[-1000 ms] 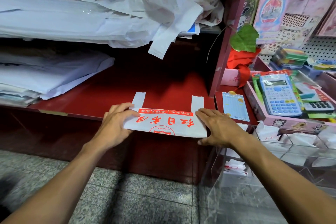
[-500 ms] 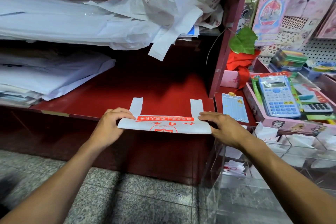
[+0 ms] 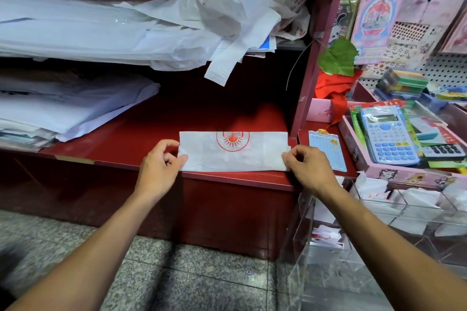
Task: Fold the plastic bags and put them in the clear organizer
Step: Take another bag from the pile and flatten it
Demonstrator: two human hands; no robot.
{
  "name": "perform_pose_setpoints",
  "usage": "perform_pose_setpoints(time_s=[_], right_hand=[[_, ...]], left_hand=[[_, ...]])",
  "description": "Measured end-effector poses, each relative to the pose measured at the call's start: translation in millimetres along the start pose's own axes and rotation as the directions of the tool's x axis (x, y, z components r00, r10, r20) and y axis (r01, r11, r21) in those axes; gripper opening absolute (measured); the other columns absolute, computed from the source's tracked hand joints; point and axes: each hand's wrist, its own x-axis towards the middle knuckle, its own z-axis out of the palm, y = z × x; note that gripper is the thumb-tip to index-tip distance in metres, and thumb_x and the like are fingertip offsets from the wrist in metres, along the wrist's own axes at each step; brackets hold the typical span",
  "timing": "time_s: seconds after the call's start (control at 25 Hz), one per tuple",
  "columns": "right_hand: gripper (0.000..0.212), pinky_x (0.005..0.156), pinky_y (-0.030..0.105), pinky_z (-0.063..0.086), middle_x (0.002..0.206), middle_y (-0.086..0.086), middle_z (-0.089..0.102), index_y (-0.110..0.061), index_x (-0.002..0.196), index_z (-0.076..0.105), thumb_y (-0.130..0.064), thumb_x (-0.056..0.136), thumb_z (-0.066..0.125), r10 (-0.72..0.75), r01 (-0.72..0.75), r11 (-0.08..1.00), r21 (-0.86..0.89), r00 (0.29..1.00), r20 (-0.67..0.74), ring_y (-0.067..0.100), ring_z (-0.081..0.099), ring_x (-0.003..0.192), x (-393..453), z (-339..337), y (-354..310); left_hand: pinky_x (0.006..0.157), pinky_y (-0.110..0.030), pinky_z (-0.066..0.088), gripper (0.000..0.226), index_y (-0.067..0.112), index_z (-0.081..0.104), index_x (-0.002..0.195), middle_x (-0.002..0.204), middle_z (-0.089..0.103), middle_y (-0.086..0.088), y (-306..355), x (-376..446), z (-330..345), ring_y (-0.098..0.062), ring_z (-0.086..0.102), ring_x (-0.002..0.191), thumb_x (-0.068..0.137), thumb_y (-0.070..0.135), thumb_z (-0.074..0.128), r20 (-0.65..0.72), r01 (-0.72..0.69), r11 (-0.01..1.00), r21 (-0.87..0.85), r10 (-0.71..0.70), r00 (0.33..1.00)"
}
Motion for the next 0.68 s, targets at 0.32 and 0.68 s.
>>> perform_pose_setpoints(time_s=[0.32,0.68], right_hand=[[0.015,0.082,0.041,0.04,0.102,0.008,0.06,-0.013,0.104,0.059,-0.02,0.091,0.058,-0.248,0.16,0.901,-0.404,0.953,-0.174,0.031,0.052,0.096,2,16,-18],[0.064,0.123,0.04,-0.002,0.166,0.003,-0.001,-0.019,0.158,0.006,-0.051,0.104,0.019,-0.089,0.36,0.738,-0.571,0.89,0.446,0.022,-0.005,0.152,-9,64,-33]], left_hand=[[0.089,-0.038,0.035,0.027,0.023,0.064,0.114,0.121,0.057,0.004,10,-2,5,-0.022,0.048,0.113,0.093,0.036,0.052,0.037,-0.322,0.833,0.45,0.343,0.939],[0.123,-0.039,-0.005,0.066,0.024,0.005,0.158,0.165,-0.003,0.006,28,-9,37,-0.012,-0.007,0.151,0.102,0.054,0.023,0.482,-0.337,0.757,0.56,0.034,0.876]])
